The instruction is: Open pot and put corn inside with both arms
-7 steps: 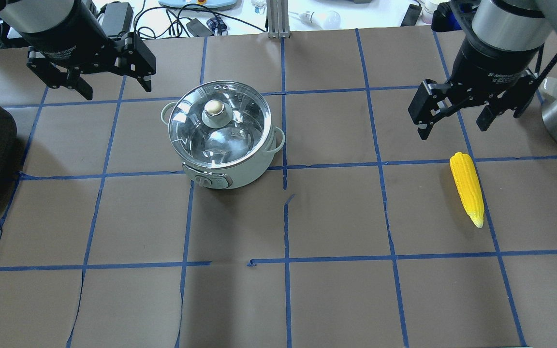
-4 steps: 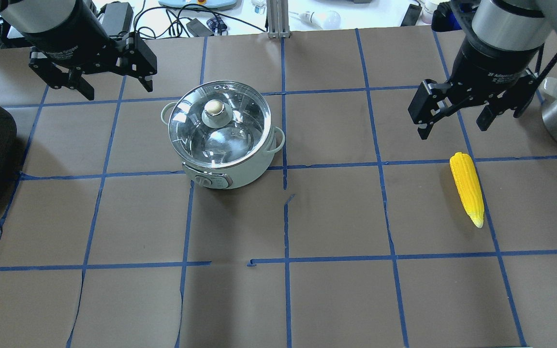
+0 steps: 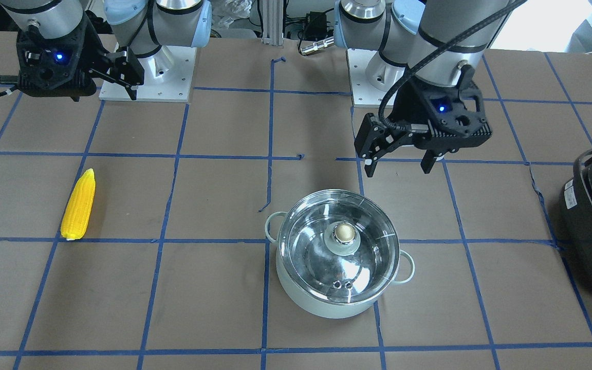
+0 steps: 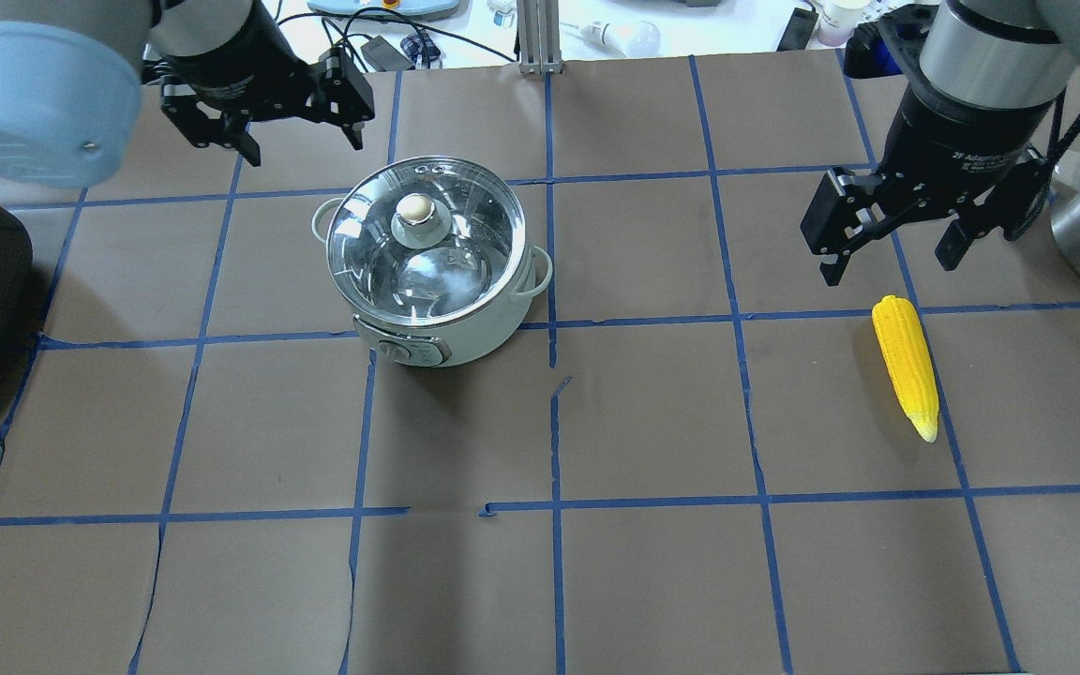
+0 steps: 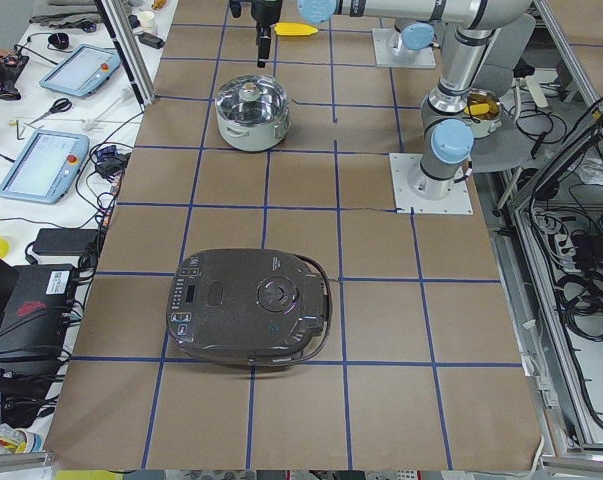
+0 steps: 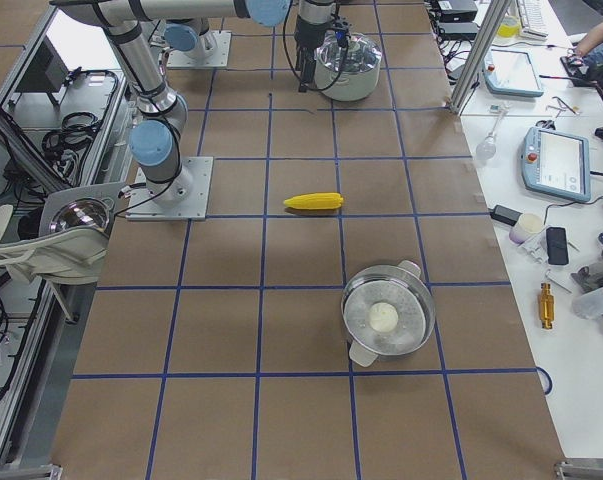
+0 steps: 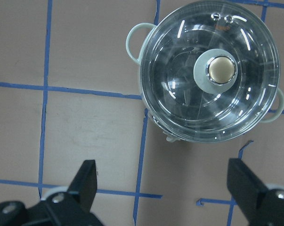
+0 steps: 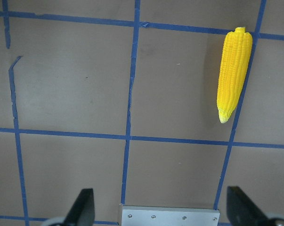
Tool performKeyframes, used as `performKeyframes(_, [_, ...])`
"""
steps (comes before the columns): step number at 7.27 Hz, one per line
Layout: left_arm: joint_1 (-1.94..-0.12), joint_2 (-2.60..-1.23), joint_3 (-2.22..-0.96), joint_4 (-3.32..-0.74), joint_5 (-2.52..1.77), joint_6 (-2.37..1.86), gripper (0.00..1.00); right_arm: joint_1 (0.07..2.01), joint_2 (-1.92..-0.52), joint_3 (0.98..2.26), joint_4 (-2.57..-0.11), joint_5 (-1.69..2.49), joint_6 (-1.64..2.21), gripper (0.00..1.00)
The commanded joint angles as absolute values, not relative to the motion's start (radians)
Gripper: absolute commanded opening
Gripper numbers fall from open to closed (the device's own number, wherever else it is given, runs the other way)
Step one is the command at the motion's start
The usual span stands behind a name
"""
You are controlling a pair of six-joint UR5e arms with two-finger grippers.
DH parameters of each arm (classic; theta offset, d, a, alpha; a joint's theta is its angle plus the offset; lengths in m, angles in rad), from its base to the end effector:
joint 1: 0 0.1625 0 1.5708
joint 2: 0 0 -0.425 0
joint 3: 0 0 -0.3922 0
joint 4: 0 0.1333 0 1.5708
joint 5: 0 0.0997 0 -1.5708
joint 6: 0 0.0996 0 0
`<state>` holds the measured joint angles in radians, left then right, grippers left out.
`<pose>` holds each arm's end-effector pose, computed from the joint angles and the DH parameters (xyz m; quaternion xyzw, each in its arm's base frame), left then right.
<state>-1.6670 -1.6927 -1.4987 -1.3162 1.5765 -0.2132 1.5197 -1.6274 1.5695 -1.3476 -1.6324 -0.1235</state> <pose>-0.1860 -0.5459 0.4876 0.0585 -0.9930 0.1014 0.0129 0.1040 -0.4554 0.4951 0.0386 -0.9954 -0.0849 0.0234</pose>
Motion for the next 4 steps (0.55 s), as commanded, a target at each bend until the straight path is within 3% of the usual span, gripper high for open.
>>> performKeyframes(1, [-1.735,-1.823,-1.502,-1.208,1.585,-0.262,0.99,1.459,-1.594,1.574,-1.353,-1.681,-0.117,1.0])
performKeyframes(4, [-1.735,-1.928,-1.503,-1.152,1.585,-0.253,0.99,1.315,-1.525,1.618,-1.492,-1.681,-0.139,1.0])
